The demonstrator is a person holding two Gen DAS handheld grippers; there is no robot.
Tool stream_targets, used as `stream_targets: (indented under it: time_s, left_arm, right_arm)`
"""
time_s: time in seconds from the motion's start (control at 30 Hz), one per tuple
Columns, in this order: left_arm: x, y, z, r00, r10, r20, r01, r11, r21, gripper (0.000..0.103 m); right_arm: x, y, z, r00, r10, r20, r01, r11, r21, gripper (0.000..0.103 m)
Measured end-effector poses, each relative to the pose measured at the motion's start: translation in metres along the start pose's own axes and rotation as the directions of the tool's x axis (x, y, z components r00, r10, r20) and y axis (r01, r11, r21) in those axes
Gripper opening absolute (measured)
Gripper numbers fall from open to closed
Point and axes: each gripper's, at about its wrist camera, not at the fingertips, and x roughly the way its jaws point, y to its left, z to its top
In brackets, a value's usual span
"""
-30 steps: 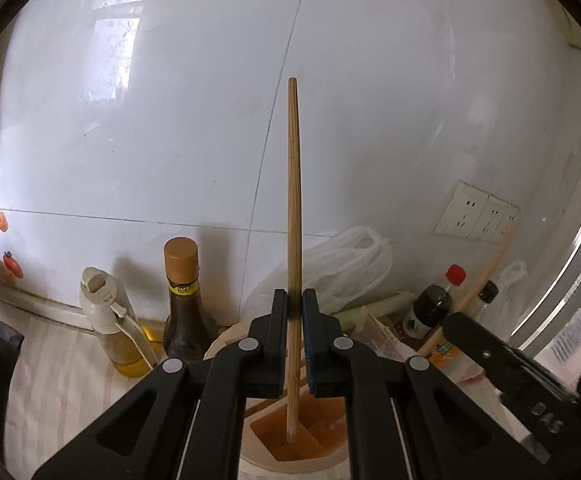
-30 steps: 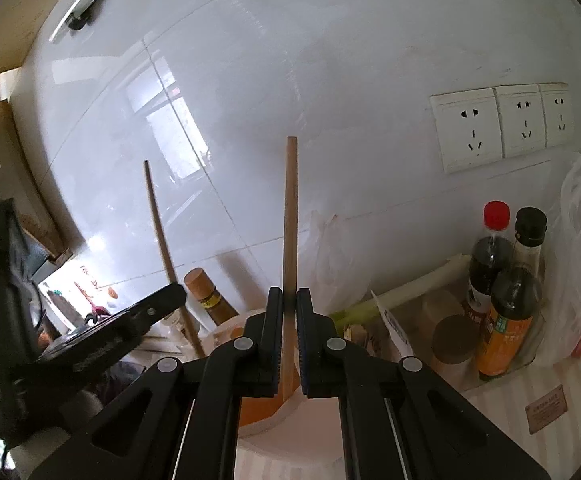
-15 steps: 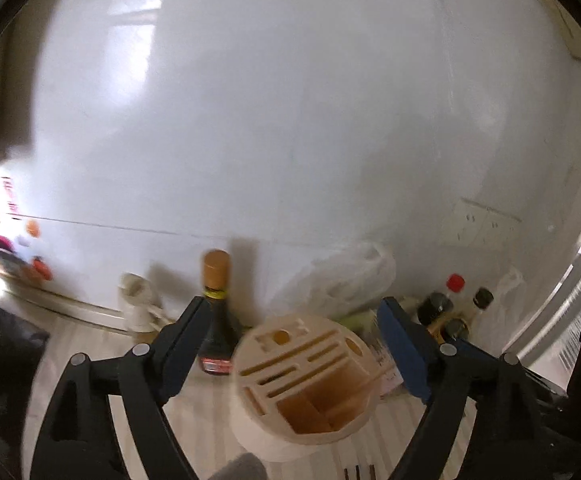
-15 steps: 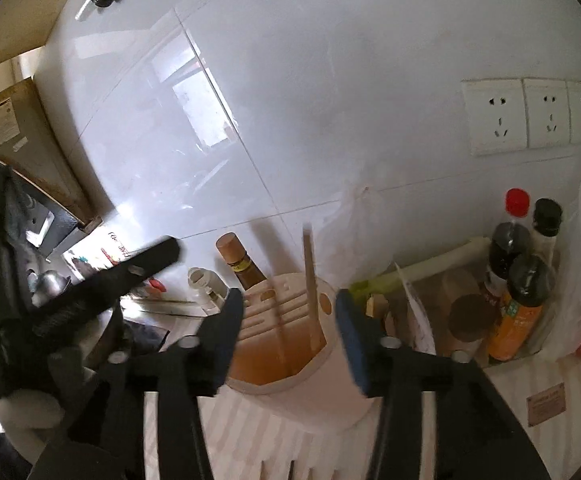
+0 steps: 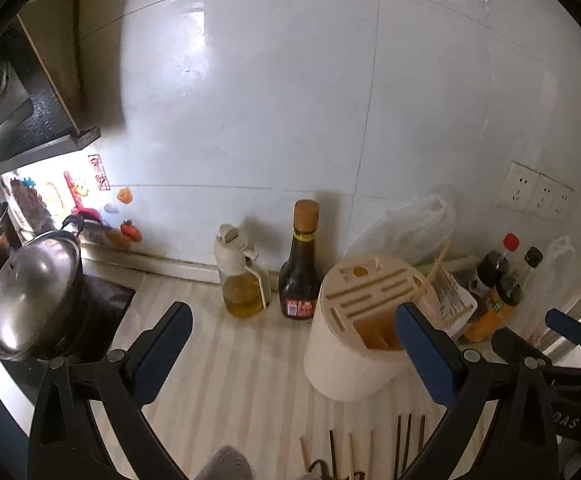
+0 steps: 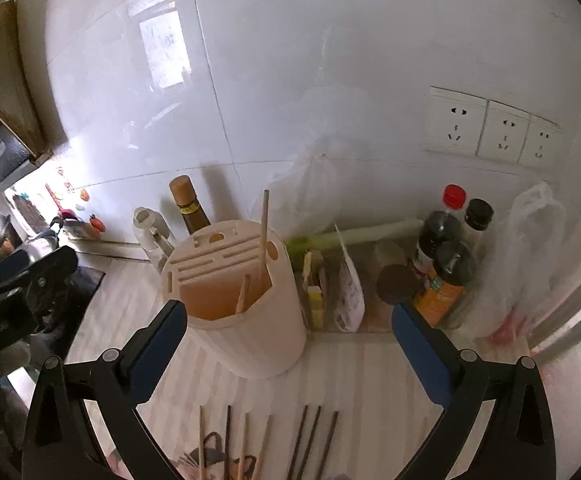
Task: Organize utensils
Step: 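Move both tools back over the remaining chopsticks on the mat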
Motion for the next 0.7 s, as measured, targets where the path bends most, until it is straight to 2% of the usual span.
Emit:
stream_targets:
  time_s: [0.43,0.63,0.7]
  left_arm:
    - [-0.043,-0.020,-0.007,0.999,0.000,-0.040,0.001,1.000,0.024,0.103]
    - [-0.068,-0.026,-0.007,0.999,-0.006,-0.039,0.007,1.000,0.017,0.103]
    - [-0.072,-0.027,-0.010,0.998,-0.014,-0.055,0.015,1.000,0.015,0.103]
  right_arm:
    - [-0.048,-0.011,0.003,0.996,-0.090,0.020,0.089,0.995,0.044,0.103]
    - [-0.089,-0.024,0.004,0.996,-0.054,0.065,0.048,0.995,0.089,0.103]
    - [-0.094,-0.030,0.002,0.998,-0.035,0.049,0.030,0.994,0.101,0.103]
